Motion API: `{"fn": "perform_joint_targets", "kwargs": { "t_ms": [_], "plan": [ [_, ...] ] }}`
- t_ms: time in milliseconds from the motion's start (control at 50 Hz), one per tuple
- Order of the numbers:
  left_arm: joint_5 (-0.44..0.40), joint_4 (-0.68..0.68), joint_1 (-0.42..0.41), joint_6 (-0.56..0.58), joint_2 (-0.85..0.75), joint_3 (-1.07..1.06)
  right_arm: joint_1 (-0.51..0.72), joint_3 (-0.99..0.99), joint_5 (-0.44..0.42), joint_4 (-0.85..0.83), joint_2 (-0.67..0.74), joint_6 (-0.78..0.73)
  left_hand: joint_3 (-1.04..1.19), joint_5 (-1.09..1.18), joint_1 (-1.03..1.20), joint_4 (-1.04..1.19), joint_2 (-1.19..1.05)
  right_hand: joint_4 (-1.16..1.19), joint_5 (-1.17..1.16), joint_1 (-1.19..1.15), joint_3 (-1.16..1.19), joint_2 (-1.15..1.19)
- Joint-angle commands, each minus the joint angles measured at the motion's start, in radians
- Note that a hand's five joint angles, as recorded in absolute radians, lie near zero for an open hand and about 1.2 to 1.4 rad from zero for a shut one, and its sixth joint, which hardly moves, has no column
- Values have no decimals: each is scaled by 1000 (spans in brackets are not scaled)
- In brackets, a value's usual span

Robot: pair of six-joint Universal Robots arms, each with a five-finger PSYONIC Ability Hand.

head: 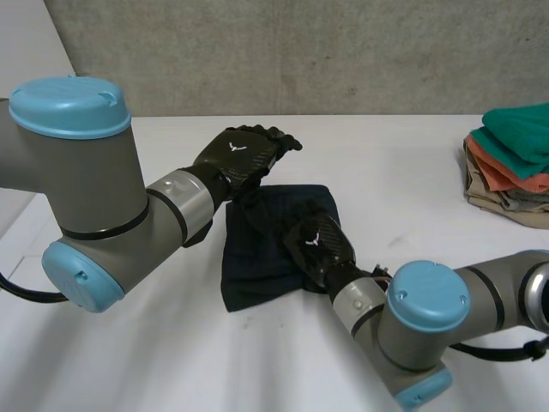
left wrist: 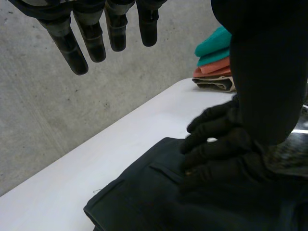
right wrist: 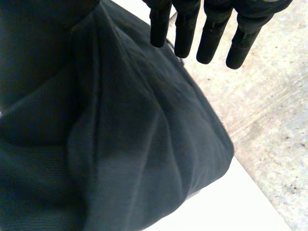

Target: Fold the laundry.

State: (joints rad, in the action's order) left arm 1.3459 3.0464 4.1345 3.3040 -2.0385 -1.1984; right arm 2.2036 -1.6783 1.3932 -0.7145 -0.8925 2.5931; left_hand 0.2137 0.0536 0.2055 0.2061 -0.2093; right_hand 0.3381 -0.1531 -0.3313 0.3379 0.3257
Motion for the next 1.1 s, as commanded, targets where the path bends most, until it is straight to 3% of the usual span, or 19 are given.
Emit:
{"fn": "perform_joint_targets", "kwargs": {
  "t_ms": [20,60,160,180,420,620,820,880,1000,1100],
  "plan": [
    [1,-1,4,0,0,-3,-1,100,6,23,58,10,56,41,64,63,-60,84,-95,-91,85,97],
    [1,-1,4,0,0,-10,-1,115,6,30,66,9,56,41,64,63,-60,187,-197,-193,187,199],
    [-1,0,3,0,1,-26,-5,156,9,47,61,16,56,41,64,63,-60,1004,-1015,-1011,1004,1017],
    [-1,0,3,0,1,-26,-11,164,10,50,56,24,56,41,64,63,-60,1058,-1068,-1064,1058,1070],
    [-1,2,3,-1,17,-13,-110,290,3,222,17,90,56,41,64,63,-60,1058,-1069,-1065,1058,1071],
    [-1,11,-7,-6,46,11,-286,480,-149,218,-97,114,56,41,64,63,-60,1058,-1069,-1065,1058,1071],
    [-8,15,-56,-57,83,31,-588,707,-269,188,-97,257,56,41,64,63,-60,1058,-1069,-1065,1058,1071],
    [-10,15,-68,-55,87,31,-704,752,-354,138,-76,359,53,38,61,60,-57,1058,-1069,-1065,1058,1071],
    [-10,17,-89,-53,93,28,-840,793,-441,-17,13,576,56,41,64,63,-60,1058,-1069,-1065,1058,1071],
    [-10,17,-91,-53,89,25,-936,784,-497,-290,159,764,56,41,64,63,-60,1058,-1069,-1065,1058,1071]
  ]
}}
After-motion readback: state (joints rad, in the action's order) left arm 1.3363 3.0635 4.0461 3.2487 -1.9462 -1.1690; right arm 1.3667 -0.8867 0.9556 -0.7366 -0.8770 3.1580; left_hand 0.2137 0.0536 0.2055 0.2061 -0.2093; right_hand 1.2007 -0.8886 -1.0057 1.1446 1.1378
